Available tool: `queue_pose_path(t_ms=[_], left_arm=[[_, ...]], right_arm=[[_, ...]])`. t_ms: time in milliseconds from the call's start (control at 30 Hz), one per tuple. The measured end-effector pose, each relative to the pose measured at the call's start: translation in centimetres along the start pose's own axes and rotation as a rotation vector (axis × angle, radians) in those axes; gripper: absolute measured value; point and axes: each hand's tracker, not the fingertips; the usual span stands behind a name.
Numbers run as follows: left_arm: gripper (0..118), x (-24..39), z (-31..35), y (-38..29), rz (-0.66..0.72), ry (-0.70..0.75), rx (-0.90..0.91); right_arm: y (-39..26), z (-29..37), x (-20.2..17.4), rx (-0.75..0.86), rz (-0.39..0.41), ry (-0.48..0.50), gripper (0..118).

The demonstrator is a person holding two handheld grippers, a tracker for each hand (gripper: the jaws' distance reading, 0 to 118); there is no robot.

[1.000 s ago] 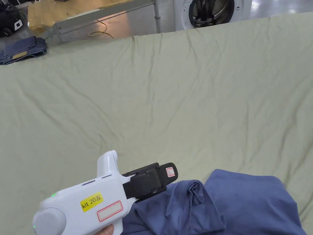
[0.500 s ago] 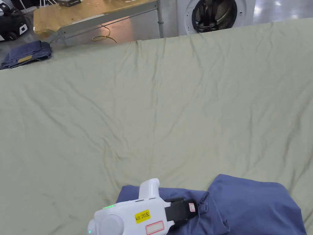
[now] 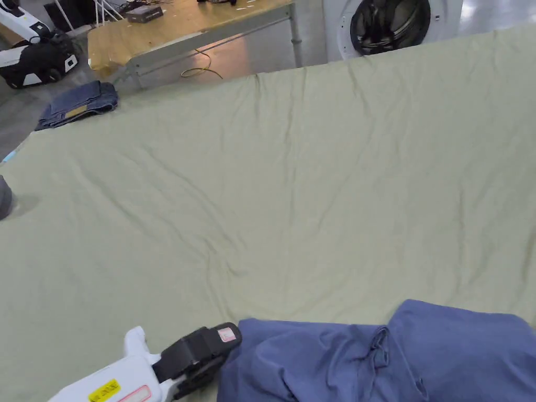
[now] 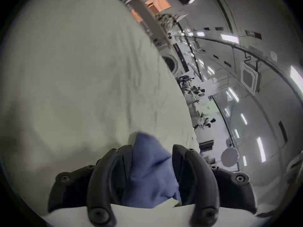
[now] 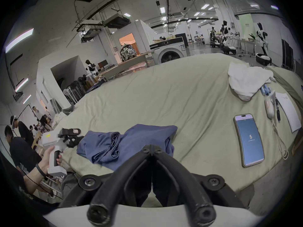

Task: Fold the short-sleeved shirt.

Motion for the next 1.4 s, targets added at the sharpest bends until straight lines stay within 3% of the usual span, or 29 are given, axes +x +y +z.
queue_pose_path(t_ms=[67,133,167,200,300,467,633,700,800,933,967,1033,1067,1100,1133,1167,1267,1333,1367,1400], left_arm=[[46,-1.0,-2.1,-1.5,0.051,0.028,-0.059],[45,-0.6,-1.9,-1.4,0.088,-0.080,-0.019],[38,-0.6,-1.7,-1.4,0.125,-0.107,-0.005],[15,-0.2,-1.5,-1.7,0.136,-0.119,0.014],[11,1.1,-0.1,-1.3,0.127,-0.124,0.040],[7,6.2,5.2,0.3,-0.026,-0.197,0.157],[7,13.8,6.7,0.3,-0.389,-0.113,0.167],[7,15.9,3.8,-1.2,-0.448,-0.121,0.090],[6,17.0,-3.6,-4.9,-0.420,-0.249,-0.106],[6,17.1,-11.7,-10.3,-0.531,-0.085,-0.284],[10,17.3,-12.5,-11.2,-0.562,-0.110,-0.291],[52,18.4,-13.0,-12.1,-0.559,-0.131,-0.282],[68,18.9,-12.6,-11.7,-0.563,-0.151,-0.271],[76,19.4,-12.0,-11.3,-0.568,-0.204,-0.256],[76,20.0,-11.2,-10.8,-0.570,-0.217,-0.239],[90,20.1,-10.4,-10.3,-0.570,-0.194,-0.213],[79,18.2,-9.7,-8.9,-0.445,-0.161,-0.187],[17,16.8,-10.5,-9.7,-0.399,-0.181,-0.224],[0,16.4,-11.4,-10.5,-0.389,-0.137,-0.255],[0,15.3,-12.5,-11.1,-0.392,-0.092,-0.278]], right_arm=[[-0.2,0.3,0.2,0.004,0.002,-0.007,0],[-0.1,0.9,0.3,0.011,0.008,-0.017,0],[0.0,1.1,0.2,0.013,0.006,-0.023,0],[0.0,1.2,0.4,0.014,0.002,-0.025,0],[0.1,1.2,1.1,0.014,-0.029,-0.029,0],[0.0,1.4,1.5,0.025,-0.069,-0.028,0],[0.1,1.1,1.3,0.021,-0.052,-0.037,0],[0.1,0.9,1.1,0.024,-0.063,-0.025,0],[0.1,0.8,0.8,0.030,-0.080,-0.010,0],[-0.1,1.9,0.1,0.039,-0.058,-0.019,0],[-0.3,2.3,0.0,0.039,-0.045,-0.022,0],[-0.8,2.9,0.2,0.030,-0.027,-0.042,0],[-1.2,3.1,0.4,0.022,-0.021,-0.058,0],[-1.8,3.2,0.9,0.010,-0.020,-0.071,0],[-2.1,3.3,1.2,-0.005,-0.019,-0.084,0],[-2.4,3.4,1.5,-0.017,-0.021,-0.107,0],[-3.0,3.5,2.3,-0.034,-0.044,-0.112,0],[-3.1,3.3,2.5,-0.038,-0.072,-0.109,0],[-3.2,3.3,2.6,-0.038,-0.080,-0.103,0],[-3.2,3.2,2.4,-0.037,-0.082,-0.100,0]])
